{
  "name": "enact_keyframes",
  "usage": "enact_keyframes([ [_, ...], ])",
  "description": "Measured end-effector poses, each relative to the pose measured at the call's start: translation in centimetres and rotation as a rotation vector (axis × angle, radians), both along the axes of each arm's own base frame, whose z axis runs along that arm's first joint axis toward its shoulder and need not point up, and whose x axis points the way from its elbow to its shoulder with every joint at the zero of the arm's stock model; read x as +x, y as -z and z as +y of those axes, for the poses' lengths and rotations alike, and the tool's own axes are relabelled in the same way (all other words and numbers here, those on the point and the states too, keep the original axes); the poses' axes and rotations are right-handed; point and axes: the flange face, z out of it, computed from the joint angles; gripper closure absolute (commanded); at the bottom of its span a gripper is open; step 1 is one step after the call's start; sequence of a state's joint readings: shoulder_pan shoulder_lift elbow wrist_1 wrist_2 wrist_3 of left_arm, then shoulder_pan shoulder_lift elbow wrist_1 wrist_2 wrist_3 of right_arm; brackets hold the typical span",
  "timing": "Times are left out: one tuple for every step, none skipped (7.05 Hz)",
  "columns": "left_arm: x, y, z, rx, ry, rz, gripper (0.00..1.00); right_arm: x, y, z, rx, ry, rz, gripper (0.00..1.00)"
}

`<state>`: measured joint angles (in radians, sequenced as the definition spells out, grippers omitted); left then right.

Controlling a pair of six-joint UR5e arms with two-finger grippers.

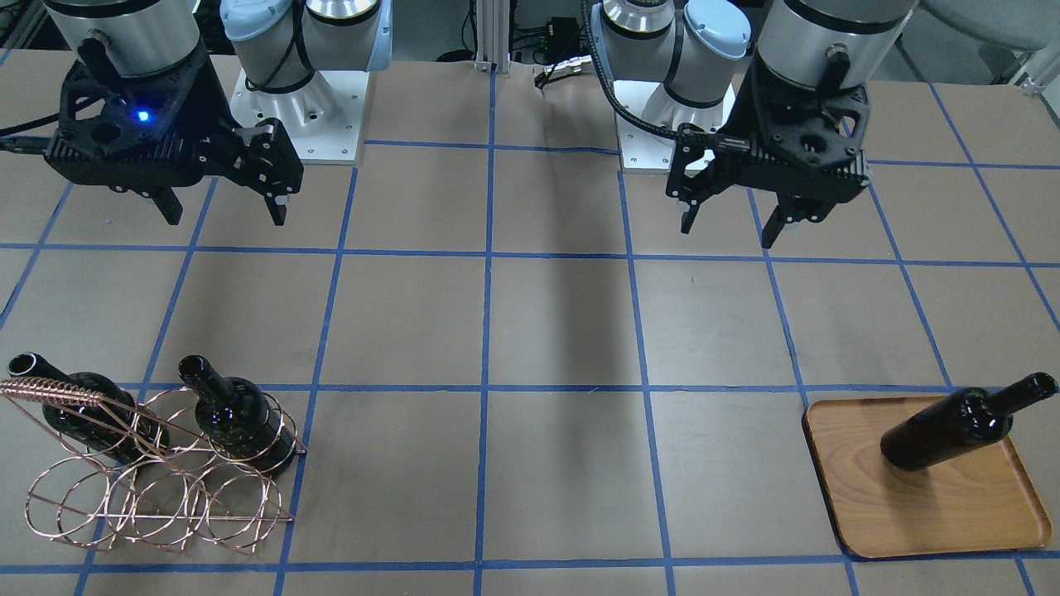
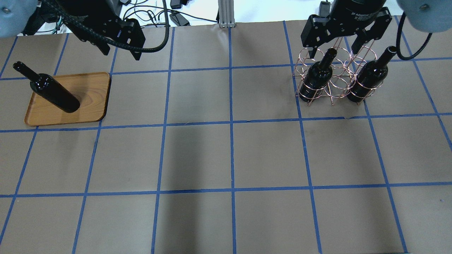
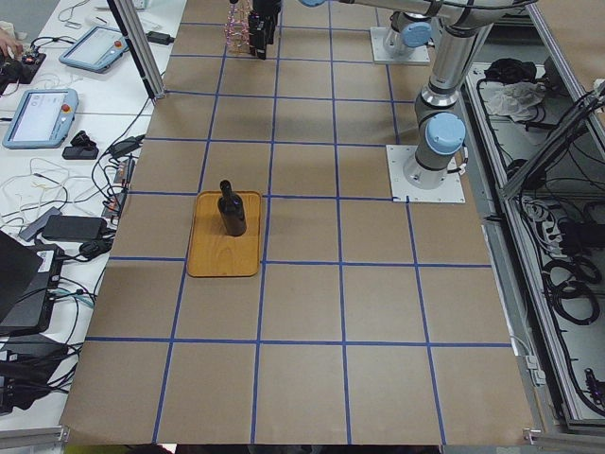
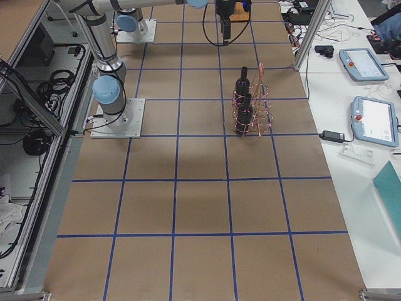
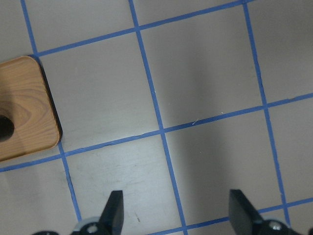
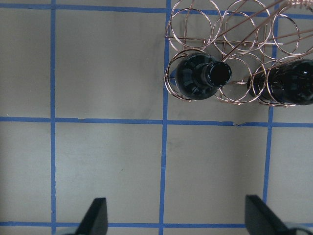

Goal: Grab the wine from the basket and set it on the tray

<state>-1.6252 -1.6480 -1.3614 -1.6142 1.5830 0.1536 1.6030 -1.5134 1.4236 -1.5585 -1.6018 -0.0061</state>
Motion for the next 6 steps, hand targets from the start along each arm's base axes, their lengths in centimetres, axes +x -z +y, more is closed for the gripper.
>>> enact_keyframes([
  [-0.4, -0.6, 1.2, 0.014, -0.053, 0.005, 0.21, 0.0, 0.0, 0.0, 0.000, 0.000, 0.000, 0.00],
  [0.1, -1.2, 2.2, 0.029, -0.120, 0.006, 0.21, 0.0, 0.0, 0.0, 0.000, 0.000, 0.000, 0.00],
  [1.3, -1.5, 2.8, 0.044, -0.168, 0.009, 0.21, 0.0, 0.0, 0.0, 0.000, 0.000, 0.000, 0.00],
  [2.5, -1.2, 3.3, 0.066, -0.200, 0.013, 0.20, 0.0, 0.0, 0.0, 0.000, 0.000, 0.000, 0.00],
  [3.0, -1.0, 3.9, 0.081, -0.213, 0.016, 0.19, 0.0, 0.0, 0.0, 0.000, 0.000, 0.000, 0.00],
  [3.3, -1.1, 4.2, 0.080, -0.207, 0.017, 0.15, 0.0, 0.0, 0.0, 0.000, 0.000, 0.000, 0.00],
])
